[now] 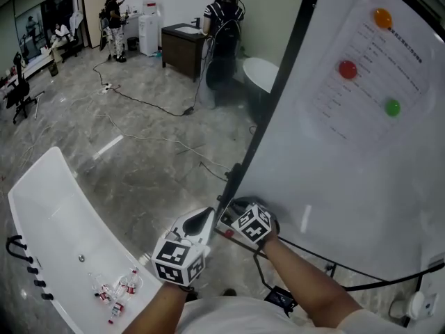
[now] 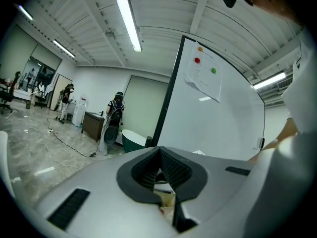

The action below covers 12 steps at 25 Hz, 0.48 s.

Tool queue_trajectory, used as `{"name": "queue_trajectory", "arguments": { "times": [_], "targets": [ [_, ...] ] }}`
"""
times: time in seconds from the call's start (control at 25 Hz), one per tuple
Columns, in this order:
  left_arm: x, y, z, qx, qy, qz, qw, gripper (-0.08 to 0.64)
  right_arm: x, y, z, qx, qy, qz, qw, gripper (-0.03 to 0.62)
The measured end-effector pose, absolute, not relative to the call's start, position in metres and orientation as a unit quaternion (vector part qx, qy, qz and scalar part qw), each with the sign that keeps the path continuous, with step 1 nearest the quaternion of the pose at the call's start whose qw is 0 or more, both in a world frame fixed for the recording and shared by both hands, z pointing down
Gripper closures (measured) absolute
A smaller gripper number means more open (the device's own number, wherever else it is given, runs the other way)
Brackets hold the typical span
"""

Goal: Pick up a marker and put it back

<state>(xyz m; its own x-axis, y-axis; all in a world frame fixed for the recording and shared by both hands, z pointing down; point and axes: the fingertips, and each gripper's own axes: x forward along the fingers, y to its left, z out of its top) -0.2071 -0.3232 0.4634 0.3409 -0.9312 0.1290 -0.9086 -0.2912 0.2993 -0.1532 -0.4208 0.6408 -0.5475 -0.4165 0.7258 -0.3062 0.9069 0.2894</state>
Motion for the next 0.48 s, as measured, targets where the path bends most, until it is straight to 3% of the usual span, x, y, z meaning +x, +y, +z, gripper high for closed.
{"name": "queue_trajectory", "arguments": {
  "times": [0.48],
  "targets": [
    [-0.214,-0.310,0.467,0.799,-0.578,-0.020,0.167,0.558,-0.160,-0.411,0.641,0.205,-0.886,-0.052,0.413,0.471]
  ]
}}
